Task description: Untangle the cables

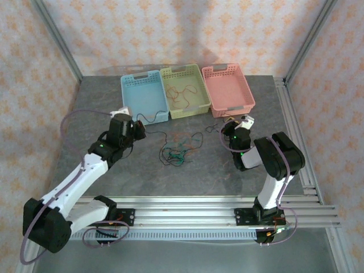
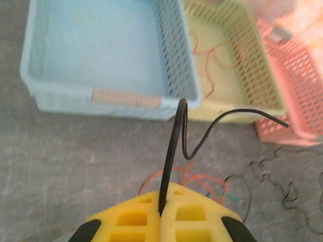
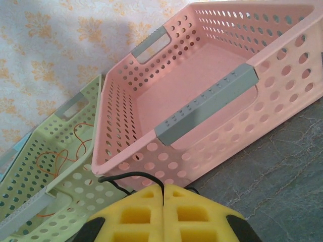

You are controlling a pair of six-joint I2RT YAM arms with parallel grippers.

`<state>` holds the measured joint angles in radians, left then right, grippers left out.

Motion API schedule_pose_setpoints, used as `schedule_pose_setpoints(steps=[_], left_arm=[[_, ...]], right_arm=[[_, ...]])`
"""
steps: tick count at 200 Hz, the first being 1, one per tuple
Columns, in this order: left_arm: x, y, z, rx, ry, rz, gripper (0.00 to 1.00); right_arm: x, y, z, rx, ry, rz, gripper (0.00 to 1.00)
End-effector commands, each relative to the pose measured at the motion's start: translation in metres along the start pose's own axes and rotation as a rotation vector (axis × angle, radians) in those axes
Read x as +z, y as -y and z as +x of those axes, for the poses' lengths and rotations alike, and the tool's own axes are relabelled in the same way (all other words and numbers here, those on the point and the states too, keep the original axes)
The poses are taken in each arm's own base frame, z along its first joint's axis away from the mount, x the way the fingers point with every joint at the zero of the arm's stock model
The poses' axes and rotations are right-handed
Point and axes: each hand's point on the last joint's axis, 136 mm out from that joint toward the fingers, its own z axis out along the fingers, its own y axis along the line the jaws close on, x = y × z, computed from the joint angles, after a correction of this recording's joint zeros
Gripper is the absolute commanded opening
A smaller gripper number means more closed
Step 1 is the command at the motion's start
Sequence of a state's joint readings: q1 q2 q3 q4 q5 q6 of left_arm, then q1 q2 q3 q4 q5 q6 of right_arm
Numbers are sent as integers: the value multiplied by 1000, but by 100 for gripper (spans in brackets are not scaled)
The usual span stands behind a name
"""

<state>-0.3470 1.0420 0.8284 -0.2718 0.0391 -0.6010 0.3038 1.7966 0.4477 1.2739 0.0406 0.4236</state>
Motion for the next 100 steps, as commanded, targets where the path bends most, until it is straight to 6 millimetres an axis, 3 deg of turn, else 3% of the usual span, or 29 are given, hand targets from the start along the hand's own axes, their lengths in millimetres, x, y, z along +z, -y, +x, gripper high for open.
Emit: schedule_pose_setpoints(steps=[1, 28, 54, 100], left_arm=[[-41, 4, -44, 34, 114, -59, 0], [-83, 10, -93, 29, 246, -110, 0], [-101, 23, -138, 58, 345, -163, 0], [-68, 35, -198, 51, 383, -273, 0]], right_arm=[[5, -9, -8, 20, 24, -34, 0], [6, -10, -5, 29, 15, -37, 0], [7, -10, -4, 33, 9, -38, 0], [8, -11, -2, 34, -1, -42, 0]])
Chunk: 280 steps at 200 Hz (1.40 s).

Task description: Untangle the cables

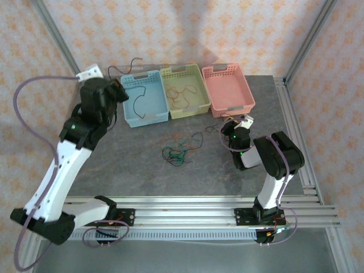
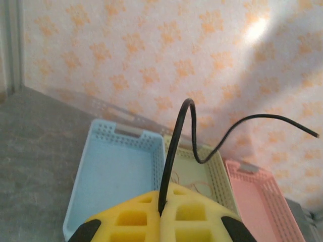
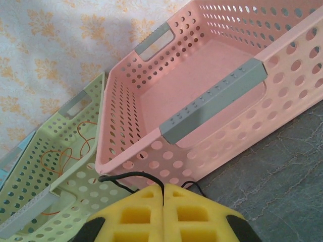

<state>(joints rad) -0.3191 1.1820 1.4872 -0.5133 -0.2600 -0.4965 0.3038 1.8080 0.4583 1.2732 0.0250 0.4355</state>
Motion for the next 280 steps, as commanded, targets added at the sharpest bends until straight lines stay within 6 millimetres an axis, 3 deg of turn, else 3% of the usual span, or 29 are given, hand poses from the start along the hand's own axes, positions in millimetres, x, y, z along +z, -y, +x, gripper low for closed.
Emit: schedule_pose_setpoints(steps=[1, 37, 66, 90, 108, 131, 154, 162, 191, 208, 227, 246, 280], left_arm=[[33, -16, -2, 69, -15, -154, 0], [84, -12, -4, 27, -9, -179, 0], [126, -16, 10, 42, -42, -233, 0], [167, -23, 38, 89, -89, -279, 0], [196, -36, 73, 135, -203, -340, 0], [213, -49, 124, 145, -366, -366, 34], [204, -50, 144, 117, -419, -325, 56], [191, -50, 134, 106, -400, -310, 61], [150, -46, 133, 21, -365, -216, 64], [122, -39, 145, 14, -367, -139, 64], [92, -21, 173, 56, -411, -44, 67], [68, 0, 216, 169, -520, 44, 67], [45, 17, 290, 316, -696, 109, 67]], right_arm=[[6, -8, -5, 22, 9, -29, 0], [7, -10, -2, 30, -1, -40, 0], [8, -10, -2, 35, -3, -41, 0], [9, -11, 0, 40, -9, -47, 0], [10, -12, 0, 42, -11, -52, 0], [9, -13, -1, 25, -9, -51, 0], [10, -12, -2, 24, -9, -44, 0], [11, -14, 0, 32, -16, -54, 0], [11, -15, 1, 42, -16, -62, 0], [11, -15, 1, 39, -17, -60, 0], [11, -14, 2, 43, -19, -58, 0], [11, -14, 2, 41, -21, -58, 0], [11, -14, 2, 41, -20, -58, 0]])
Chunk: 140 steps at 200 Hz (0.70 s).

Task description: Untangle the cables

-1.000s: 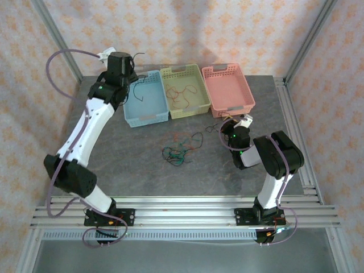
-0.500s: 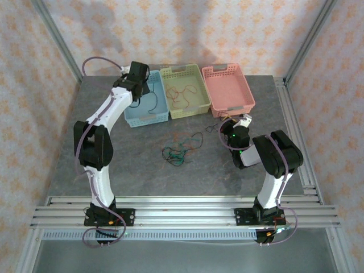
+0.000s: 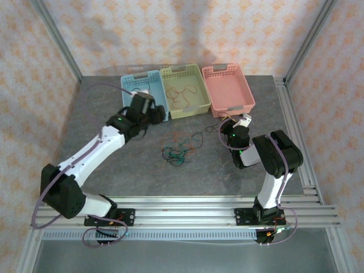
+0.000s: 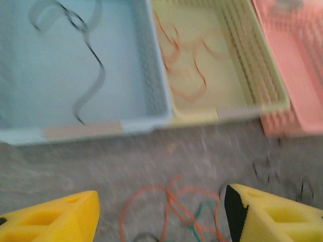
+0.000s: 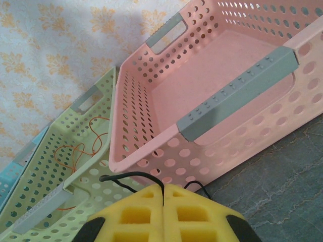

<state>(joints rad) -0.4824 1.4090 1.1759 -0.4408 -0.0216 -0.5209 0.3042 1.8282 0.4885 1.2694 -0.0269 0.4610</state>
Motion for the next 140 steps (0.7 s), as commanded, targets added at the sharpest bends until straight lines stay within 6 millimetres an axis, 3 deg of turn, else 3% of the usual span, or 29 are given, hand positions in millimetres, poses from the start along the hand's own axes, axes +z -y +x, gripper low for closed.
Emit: schedule_pose_setpoints(steps=[1, 28, 48, 103, 140], left_arm=[[20, 11, 52, 116, -148, 6, 67], [36, 28, 87, 213, -244, -14, 67], [48, 34, 98, 246, -278, -59, 67], [75, 41, 110, 298, -298, -192, 62], [84, 46, 95, 310, -270, -237, 51]], right_arm=[[4, -4, -2, 15, 7, -14, 0], [4, -3, -2, 15, 7, -13, 0], [4, -3, -2, 15, 5, -13, 0], [4, -3, -1, 21, 4, -13, 0], [5, -3, -1, 27, 4, -14, 0]])
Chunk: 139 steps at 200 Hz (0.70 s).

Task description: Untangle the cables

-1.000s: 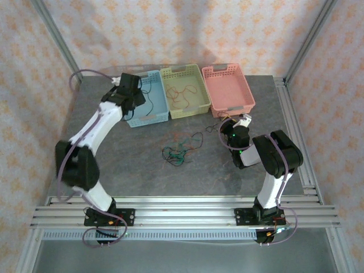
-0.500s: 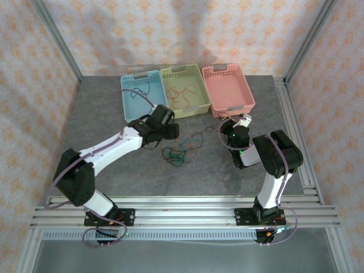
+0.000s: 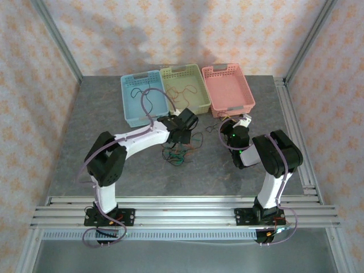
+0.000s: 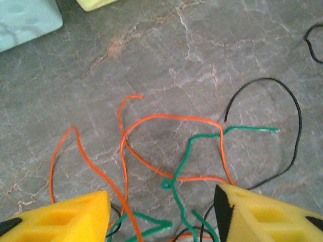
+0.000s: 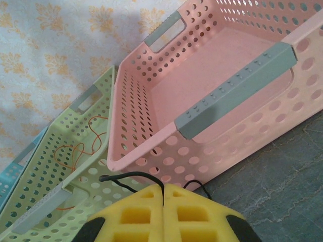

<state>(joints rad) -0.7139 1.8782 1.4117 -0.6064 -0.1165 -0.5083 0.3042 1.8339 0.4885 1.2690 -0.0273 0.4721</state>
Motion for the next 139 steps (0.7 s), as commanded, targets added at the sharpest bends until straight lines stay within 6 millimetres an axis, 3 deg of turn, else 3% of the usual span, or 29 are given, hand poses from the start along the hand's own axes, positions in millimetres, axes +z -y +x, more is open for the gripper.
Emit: schedule_pose_setpoints(steps=[1, 43, 71, 75, 105, 139], left_arm=[[-7, -13, -10, 2, 22, -91, 51], [1, -17, -5, 4, -13, -103, 47], [7, -20, 5, 1, -45, -96, 56], [-2, -19, 0, -7, -27, -78, 56], [-5, -22, 11, -10, -43, -69, 57], [0, -19, 12, -6, -61, -69, 39]], right_arm=[[4, -5, -3, 16, 10, -18, 0], [5, -4, -1, 23, 8, -16, 0], [5, -4, -2, 25, 9, -18, 0], [5, -3, -2, 25, 9, -18, 0], [5, -3, -1, 28, 8, -16, 0], [5, -3, -1, 29, 8, -18, 0]])
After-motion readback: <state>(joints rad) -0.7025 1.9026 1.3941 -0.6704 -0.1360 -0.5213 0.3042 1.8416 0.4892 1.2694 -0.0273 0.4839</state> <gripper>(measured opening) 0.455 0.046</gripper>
